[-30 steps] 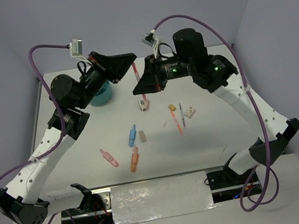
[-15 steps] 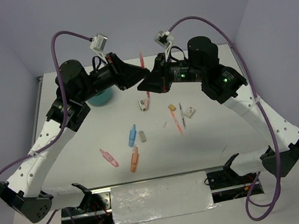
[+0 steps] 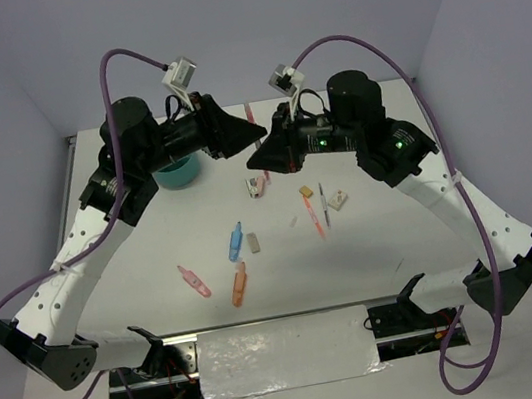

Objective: Sort the stationery into containers
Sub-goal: Close the pen cap on the pen, then place the pen in the storage box.

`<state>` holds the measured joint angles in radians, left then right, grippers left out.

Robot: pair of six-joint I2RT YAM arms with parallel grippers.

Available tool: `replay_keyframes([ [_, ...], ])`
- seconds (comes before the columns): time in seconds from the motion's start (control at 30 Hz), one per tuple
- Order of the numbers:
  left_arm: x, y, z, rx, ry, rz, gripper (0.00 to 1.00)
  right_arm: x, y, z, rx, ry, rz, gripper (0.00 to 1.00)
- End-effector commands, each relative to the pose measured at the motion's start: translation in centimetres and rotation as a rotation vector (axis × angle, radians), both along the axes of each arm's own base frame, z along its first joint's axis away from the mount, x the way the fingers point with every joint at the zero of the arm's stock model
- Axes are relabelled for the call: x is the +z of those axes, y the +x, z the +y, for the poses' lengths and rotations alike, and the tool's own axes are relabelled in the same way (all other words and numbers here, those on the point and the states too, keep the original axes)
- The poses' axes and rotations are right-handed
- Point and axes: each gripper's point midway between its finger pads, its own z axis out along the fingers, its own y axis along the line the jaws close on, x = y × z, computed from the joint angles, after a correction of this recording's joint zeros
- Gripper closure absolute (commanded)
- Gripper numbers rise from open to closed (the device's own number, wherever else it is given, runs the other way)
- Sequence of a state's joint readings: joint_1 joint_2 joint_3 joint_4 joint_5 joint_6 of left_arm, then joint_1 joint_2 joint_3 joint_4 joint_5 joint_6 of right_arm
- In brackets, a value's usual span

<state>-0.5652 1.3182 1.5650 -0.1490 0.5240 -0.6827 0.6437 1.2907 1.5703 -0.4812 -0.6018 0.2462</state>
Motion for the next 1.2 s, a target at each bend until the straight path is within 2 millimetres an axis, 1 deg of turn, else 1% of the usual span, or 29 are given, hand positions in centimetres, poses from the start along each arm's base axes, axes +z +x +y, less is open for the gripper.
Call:
replay_keyframes([
  [0.0,2.2,-0.4,0.7,-0.013,-0.025,-0.066,0.46,0.6,-0.4,-0.6,-0.006,-0.01,-0.058,1.0],
  [0.1,2.5,-0.6,0.8,-0.028,-0.044,-0.07,0.47,0.0,-0.2,-0.5,-0.011,-0.022,-0.043,1.0],
  [0.2,2.6,-0.9,0.8,-0.037,-0.062,-0.078,0.54,-0.6,0.1,-0.6,-0.029,-0.036,-0.031,1.0],
  [0.23,2.6,-0.9,0.9,-0.038,-0.063,-0.078,0.61,-0.6,0.1,-0.6,-0.028,-0.035,-0.032,1.0],
  [0.3,2.2,-0.9,0.8,-0.048,-0.065,-0.069,0.66,-0.7,0.3,-0.5,-0.029,-0.039,-0.025,1.0],
  [0.33,1.9,-1.0,0.7,-0.055,-0.067,-0.057,0.75,-0.8,0.3,-0.4,-0.026,-0.041,-0.022,1.0],
  [0.4,1.8,-1.0,0.5,-0.063,-0.075,-0.054,0.85,-0.8,0.5,-0.4,-0.031,-0.043,-0.016,1.0],
  [0.43,1.6,-0.9,0.5,-0.065,-0.072,-0.051,0.95,-0.9,0.5,-0.3,-0.031,-0.045,-0.016,1.0],
  [0.47,1.3,-0.8,0.4,-0.061,-0.066,-0.047,0.98,-0.9,0.6,-0.4,-0.031,-0.048,-0.021,1.0],
  [0.53,0.9,-0.1,0.7,-0.021,-0.047,-0.058,1.0,-1.2,0.8,-0.5,-0.041,-0.052,-0.025,0.89],
  [0.57,0.3,0.2,0.8,-0.002,-0.029,-0.046,1.0,-1.6,1.3,-0.9,-0.058,-0.052,-0.023,0.7],
  [0.6,0.2,0.6,1.2,0.029,-0.009,-0.066,1.0,-1.8,1.8,-1.2,-0.074,-0.049,-0.02,0.49],
  [0.63,0.0,1.2,1.6,0.068,0.008,-0.072,1.0,-2.0,2.3,-1.7,-0.102,-0.046,-0.014,0.32],
  [0.67,-0.2,2.7,2.4,0.163,0.027,-0.078,1.0,-2.3,3.8,-2.9,-0.172,-0.047,-0.005,0.01],
  [0.7,-0.9,3.7,3.3,0.231,0.083,-0.087,1.0,-3.3,4.8,-4.2,-0.243,-0.062,0.016,0.0],
  [0.73,-1.7,6.2,4.9,0.383,0.127,-0.079,1.0,-4.0,6.2,-5.7,-0.347,-0.067,0.046,0.0],
  [0.77,-2.1,7.7,6.3,0.473,0.166,-0.079,1.0,-5.1,7.3,-7.8,-0.431,-0.069,0.078,0.0],
  [0.8,-3.6,9.1,7.7,0.554,0.241,-0.063,1.0,-5.7,7.7,-8.9,-0.478,-0.066,0.098,0.0],
  [0.83,-4.4,11.4,8.6,0.624,0.289,-0.052,1.0,-6.0,8.0,-9.8,-0.533,-0.058,0.114,0.0],
  [0.87,-5.1,13.9,11.9,0.781,0.335,-0.031,1.0,-6.2,8.0,-10.4,-0.555,-0.055,0.114,0.0],
  [0.9,-5.9,15.5,13.4,0.848,0.384,-0.028,1.0,-6.5,7.4,-10.9,-0.569,-0.057,0.111,0.0],
  [0.93,-7.5,17.9,14.3,0.904,0.433,-0.011,1.0,-6.5,7.1,-11.1,-0.571,-0.057,0.103,0.0],
  [0.97,-9.6,20.5,17.3,1.033,0.522,0.002,1.0,-6.6,6.5,-11.4,-0.571,-0.056,0.101,0.0],
  [1.0,-8.6,21.0,19.1,1.104,0.522,-0.019,1.0,-6.7,6.2,-11.4,-0.569,-0.056,0.107,0.0],
  [1.03,-10.4,22.9,20.0,1.152,0.561,-0.003,1.0,-6.8,5.9,-11.5,-0.567,-0.054,0.115,0.0],
  [1.07,-10.8,24.1,22.1,1.21,0.576,0.0,1.0,-7.0,5.5,-11.5,-0.56,-0.055,0.123,0.0],
  [1.1,-11.3,25.0,23.1,1.238,0.593,-0.007,1.0,-7.1,4.8,-11.5,-0.542,-0.052,0.124,0.0],
  [1.13,-12.2,26.1,23.6,1.241,0.605,-0.01,1.0,-7.2,4.3,-11.5,-0.535,-0.053,0.129,0.0],
  [1.17,-11.5,27.0,24.4,1.266,0.57,-0.046,1.0,-7.4,3.7,-11.7,-0.527,-0.055,0.135,0.0],
])
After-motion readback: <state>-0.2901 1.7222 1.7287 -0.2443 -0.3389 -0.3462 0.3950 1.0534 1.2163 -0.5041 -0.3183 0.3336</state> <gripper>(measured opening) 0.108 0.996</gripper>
